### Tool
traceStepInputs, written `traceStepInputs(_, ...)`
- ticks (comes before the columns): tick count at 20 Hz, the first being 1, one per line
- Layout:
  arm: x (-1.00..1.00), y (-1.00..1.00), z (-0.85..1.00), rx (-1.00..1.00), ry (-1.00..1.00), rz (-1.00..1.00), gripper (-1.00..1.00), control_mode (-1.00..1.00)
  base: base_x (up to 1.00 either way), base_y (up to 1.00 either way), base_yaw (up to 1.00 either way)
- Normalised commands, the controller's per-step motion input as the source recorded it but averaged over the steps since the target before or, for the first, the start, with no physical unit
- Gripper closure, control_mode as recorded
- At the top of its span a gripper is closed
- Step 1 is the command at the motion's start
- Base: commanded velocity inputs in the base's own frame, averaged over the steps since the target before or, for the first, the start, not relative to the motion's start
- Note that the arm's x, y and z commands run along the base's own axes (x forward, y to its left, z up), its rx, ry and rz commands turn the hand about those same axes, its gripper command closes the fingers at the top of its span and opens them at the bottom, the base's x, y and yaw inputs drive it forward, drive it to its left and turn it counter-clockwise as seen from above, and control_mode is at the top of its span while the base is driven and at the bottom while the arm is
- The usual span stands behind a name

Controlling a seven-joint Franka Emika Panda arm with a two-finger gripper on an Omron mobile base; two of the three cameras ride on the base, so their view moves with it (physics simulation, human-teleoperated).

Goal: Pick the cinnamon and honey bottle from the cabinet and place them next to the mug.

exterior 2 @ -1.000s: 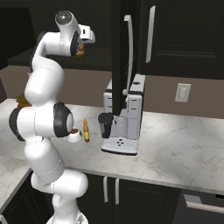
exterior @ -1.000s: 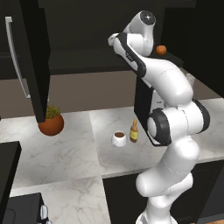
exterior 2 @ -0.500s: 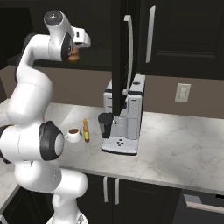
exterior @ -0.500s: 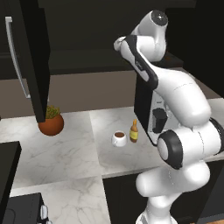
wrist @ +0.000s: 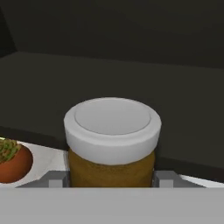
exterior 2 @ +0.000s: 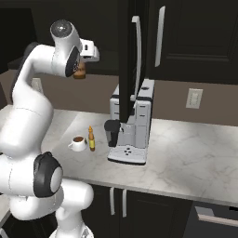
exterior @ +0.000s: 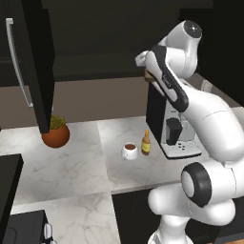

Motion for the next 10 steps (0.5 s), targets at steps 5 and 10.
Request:
traceStepInputs(5, -0.56, -0.12, -0.17, 0.00, 0.08, 0.06, 1.00, -1.00, 0.00, 0.00, 0.00)
traceStepInputs(10, -0.54, 0.01, -0.39, 0.00, 0.06, 0.02, 1.00, -1.00, 0.00, 0.00, 0.00)
